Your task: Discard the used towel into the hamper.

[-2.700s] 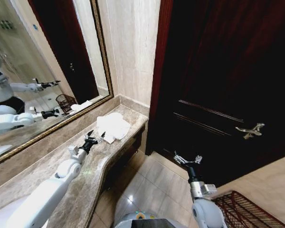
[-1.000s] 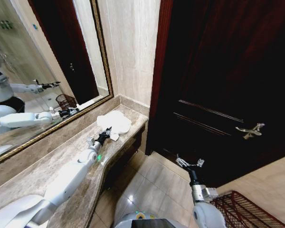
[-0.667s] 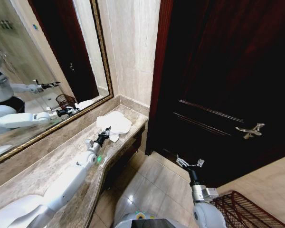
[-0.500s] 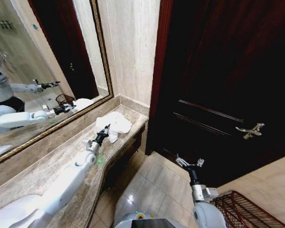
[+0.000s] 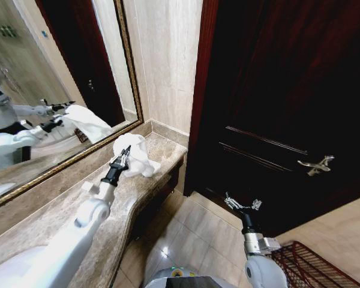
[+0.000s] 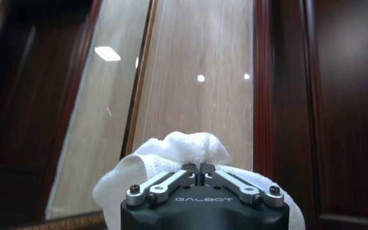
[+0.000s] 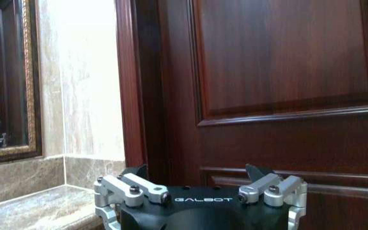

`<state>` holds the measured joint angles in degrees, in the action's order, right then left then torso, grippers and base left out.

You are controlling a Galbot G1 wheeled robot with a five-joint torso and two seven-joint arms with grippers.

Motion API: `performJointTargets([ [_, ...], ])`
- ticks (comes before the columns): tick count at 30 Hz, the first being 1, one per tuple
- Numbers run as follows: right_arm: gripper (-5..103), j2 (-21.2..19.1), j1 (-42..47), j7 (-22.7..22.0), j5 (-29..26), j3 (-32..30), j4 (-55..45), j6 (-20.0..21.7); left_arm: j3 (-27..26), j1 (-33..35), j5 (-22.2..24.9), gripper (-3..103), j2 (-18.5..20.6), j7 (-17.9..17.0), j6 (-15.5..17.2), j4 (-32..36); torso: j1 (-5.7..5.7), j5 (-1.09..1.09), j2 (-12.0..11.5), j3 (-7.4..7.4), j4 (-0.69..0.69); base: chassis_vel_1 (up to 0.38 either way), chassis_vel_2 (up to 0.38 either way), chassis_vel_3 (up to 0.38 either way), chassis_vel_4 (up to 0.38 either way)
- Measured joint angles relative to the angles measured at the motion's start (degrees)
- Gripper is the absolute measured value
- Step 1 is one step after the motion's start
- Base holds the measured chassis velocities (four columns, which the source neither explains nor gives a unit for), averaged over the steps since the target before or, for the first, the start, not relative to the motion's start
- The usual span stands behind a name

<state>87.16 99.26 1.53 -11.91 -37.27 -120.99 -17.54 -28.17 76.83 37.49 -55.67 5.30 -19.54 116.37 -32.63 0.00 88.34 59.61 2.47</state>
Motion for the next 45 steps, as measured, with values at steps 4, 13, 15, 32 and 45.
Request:
performJointTargets([
  [4, 100, 0.12, 0.01, 0.02, -0.69, -0.12, -0.01, -0.74, -3.19, 6.14, -3.11, 2, -4.77, 0.03, -1.76, 5.77, 0.0, 0.0, 0.0, 0.0, -0.01, 0.0, 0.0, 0.0, 0.0],
  [13, 100, 0.29, 0.59, 0.4, -1.45, -0.14, 0.06, -2.05, -6.97, 14.92, -7.43, 2, -10.47, 1.3, -3.77, 16.51, 0.0, 0.01, 0.0, 0.0, -0.01, 0.0, 0.0, 0.0, 0.0],
  [15, 100, 0.38, 1.0, 0.54, -1.78, -0.42, 0.12, -2.9, -7.77, 16.12, -8.68, 2, -10.92, 1.31, -4.01, 18.41, 0.0, 0.0, 0.0, 0.0, -0.01, 0.0, 0.0, 0.0, 0.0],
  [32, 100, 1.2, 2.5, 0.83, -1.2, -0.81, 0.11, -5.46, -6.14, 16.34, -11.73, 2, -12.39, -2.57, -4.32, 20.0, -0.01, 0.0, -0.01, 0.0, -0.01, 0.0, 0.0, 0.0, 0.0],
  [45, 100, 1.32, 2.72, 0.58, 0.18, -0.93, -0.51, -5.21, -4.28, 15.84, -12.36, 2, -12.3, -0.8, -4.27, 18.87, -0.01, 0.0, -0.01, 0.01, -0.01, -0.022, -0.023, -0.023, -0.023],
])
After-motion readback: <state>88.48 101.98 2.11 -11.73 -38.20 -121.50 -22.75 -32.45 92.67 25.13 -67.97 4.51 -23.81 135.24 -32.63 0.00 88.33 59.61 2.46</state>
